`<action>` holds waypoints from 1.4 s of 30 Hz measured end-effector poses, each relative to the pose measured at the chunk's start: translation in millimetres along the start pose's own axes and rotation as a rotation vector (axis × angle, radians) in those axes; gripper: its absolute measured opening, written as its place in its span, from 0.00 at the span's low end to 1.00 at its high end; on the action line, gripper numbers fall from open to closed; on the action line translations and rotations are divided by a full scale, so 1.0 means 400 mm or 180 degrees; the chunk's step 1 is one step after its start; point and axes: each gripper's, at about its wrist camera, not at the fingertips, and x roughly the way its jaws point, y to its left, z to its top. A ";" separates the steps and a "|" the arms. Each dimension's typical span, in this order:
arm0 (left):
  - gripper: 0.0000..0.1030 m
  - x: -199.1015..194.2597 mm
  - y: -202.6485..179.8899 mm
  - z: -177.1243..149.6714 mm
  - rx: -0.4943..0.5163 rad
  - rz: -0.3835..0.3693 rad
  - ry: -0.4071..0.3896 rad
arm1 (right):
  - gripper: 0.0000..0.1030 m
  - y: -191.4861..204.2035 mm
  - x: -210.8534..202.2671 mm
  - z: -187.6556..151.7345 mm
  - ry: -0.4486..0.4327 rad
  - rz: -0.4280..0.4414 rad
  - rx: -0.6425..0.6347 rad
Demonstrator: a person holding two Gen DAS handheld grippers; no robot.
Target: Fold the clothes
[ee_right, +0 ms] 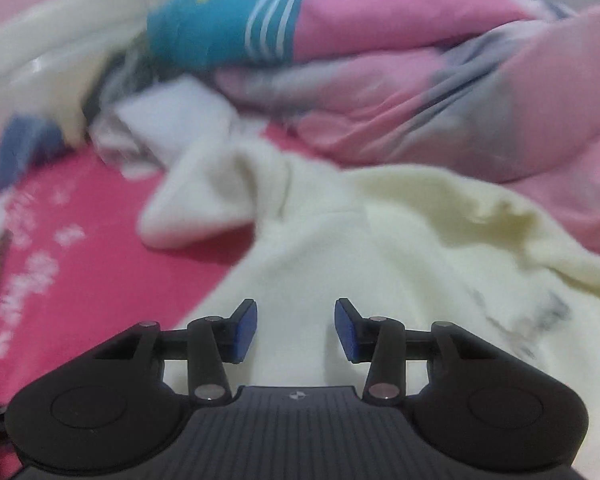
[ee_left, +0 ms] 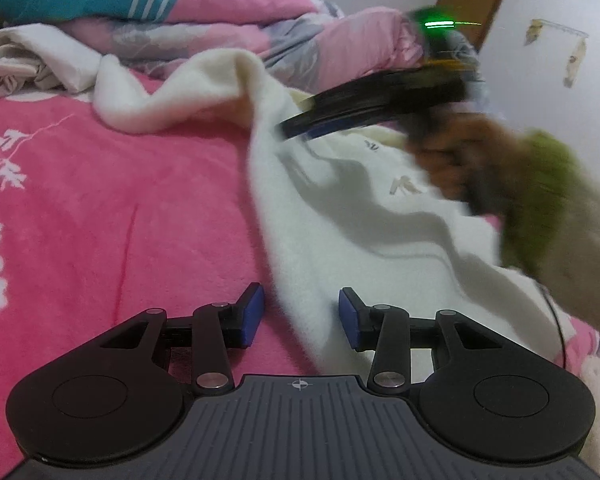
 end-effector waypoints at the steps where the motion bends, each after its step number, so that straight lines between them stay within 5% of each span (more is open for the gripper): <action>1: 0.40 0.000 0.004 -0.003 0.0003 -0.0035 -0.0022 | 0.36 0.000 0.046 0.009 0.0096 -0.0017 -0.0027; 12: 0.40 0.002 0.037 0.002 -0.0208 -0.0269 -0.0060 | 0.27 -0.026 0.213 0.101 -0.0023 0.0054 0.0250; 23: 0.41 0.000 0.015 -0.012 0.0021 -0.0160 -0.0077 | 0.28 -0.048 0.194 0.131 -0.0104 -0.0015 0.0784; 32: 0.44 -0.011 0.021 -0.001 -0.0231 -0.0194 0.0055 | 0.42 -0.255 -0.367 -0.252 -0.0438 -0.0505 0.1756; 36: 0.43 -0.023 0.013 0.005 -0.0402 -0.0149 0.0147 | 0.64 -0.346 -0.616 -0.423 -0.0585 -0.0725 0.2188; 39: 0.41 -0.029 -0.003 0.005 -0.0483 -0.0056 0.0232 | 0.65 -0.388 -0.646 -0.591 -0.0391 -0.0909 0.2653; 42: 0.25 -0.030 -0.030 0.007 -0.0408 0.0161 0.0296 | 0.62 -0.371 -0.623 -0.677 -0.0425 -0.0724 0.2809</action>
